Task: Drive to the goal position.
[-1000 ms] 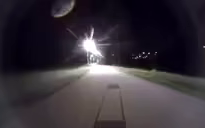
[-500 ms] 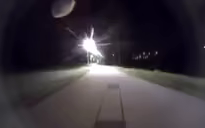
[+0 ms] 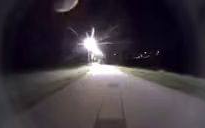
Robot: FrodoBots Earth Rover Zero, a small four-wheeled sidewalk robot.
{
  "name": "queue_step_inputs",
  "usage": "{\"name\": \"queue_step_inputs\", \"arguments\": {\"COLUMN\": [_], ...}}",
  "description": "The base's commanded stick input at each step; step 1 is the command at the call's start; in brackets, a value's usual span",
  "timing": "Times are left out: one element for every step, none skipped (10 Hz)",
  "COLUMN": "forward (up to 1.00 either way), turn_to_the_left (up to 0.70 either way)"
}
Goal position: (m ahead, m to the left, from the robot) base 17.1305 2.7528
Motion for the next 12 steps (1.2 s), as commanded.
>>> {"name": "queue_step_inputs", "arguments": {"forward": [0.70, 0.70, 0.70, 0.70, 0.70, 0.70, 0.70, 0.70, 0.70, 0.70, 0.70, 0.70], "turn_to_the_left": [0.01, 0.01, 0.01, 0.01, 0.01, 0.01, 0.01, 0.01, 0.01, 0.04, 0.09, 0.11]}}
